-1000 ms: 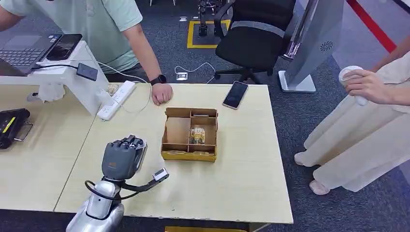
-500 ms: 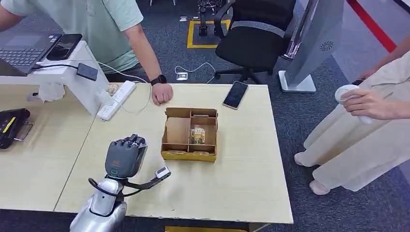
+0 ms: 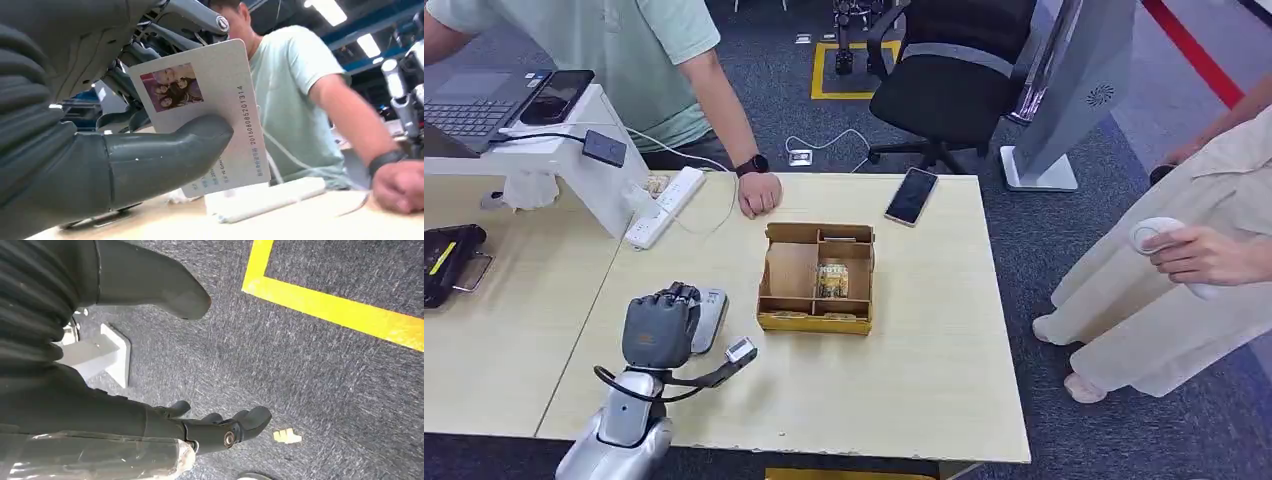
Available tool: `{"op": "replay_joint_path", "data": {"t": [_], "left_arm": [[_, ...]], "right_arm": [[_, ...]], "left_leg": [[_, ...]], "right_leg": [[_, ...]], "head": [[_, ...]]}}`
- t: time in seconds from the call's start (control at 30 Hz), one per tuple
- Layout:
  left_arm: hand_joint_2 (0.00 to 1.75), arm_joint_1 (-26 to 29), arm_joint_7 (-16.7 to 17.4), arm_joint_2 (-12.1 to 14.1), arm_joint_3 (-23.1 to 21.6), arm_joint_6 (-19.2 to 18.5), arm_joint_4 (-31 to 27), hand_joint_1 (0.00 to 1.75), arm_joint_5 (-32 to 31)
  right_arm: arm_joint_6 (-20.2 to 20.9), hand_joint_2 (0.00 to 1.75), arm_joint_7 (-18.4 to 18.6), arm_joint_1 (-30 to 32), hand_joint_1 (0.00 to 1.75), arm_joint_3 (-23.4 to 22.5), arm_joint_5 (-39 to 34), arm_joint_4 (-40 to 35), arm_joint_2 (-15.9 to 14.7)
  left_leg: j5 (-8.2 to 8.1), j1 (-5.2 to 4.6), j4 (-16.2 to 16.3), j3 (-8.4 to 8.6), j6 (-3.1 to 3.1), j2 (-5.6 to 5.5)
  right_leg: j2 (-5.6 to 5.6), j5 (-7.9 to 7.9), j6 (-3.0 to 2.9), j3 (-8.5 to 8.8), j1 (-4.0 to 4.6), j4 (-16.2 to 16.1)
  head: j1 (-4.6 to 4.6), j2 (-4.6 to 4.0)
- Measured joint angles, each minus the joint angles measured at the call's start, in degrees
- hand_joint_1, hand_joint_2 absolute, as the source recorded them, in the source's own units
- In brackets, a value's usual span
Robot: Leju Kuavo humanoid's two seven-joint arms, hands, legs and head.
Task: Pass the card to the sensor for recognition and then transmit it.
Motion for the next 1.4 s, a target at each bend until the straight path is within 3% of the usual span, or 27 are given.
{"op": "replay_joint_path", "data": {"t": [0.2,0.4,0.97,1.1,1.4], "left_arm": [[1.75,1.48,-0.44,0.35,3.58,0.00,1.46,1.75,1.09],[1.75,3.41,-4.66,0.35,5.90,0.00,2.34,1.75,1.71],[1.75,4.81,-10.08,-2.08,6.01,0.09,2.58,1.75,2.60],[1.75,4.31,-9.02,-2.54,5.50,0.07,2.47,1.75,0.43],[1.75,3.16,-3.16,-1.49,1.70,0.07,2.58,1.75,-1.36]], "right_arm": [[-0.13,1.75,0.00,0.03,0.00,0.00,-0.59,0.02,0.00],[-0.11,1.75,-0.42,0.04,0.00,0.00,-0.79,0.07,0.00],[-0.22,1.75,-0.57,-0.12,0.00,0.00,-0.68,0.07,-0.02],[-0.24,1.75,-0.57,-0.34,0.00,0.00,-0.70,0.07,-0.02],[-0.31,1.75,-0.63,-0.68,0.00,0.00,-0.85,0.04,-0.02]], "left_leg": [[0.00,0.00,0.00,0.00,0.00,0.00],[0.00,0.00,0.00,0.00,0.00,0.00],[0.00,-0.01,0.00,0.03,0.00,-0.01],[0.00,-0.01,0.01,0.03,0.00,-0.01],[0.00,-0.01,0.01,0.03,0.00,-0.01]], "right_leg": [[0.00,0.00,0.00,0.00,0.00,0.00],[0.00,0.00,0.00,0.00,0.00,0.00],[-0.02,0.01,0.00,0.02,0.00,0.00],[-0.02,0.00,0.00,0.02,0.00,0.00],[0.00,0.00,0.00,0.02,0.00,0.00]], "head": [[0.00,0.00],[0.00,0.00],[0.00,0.00],[0.00,0.00],[0.00,0.00]]}}
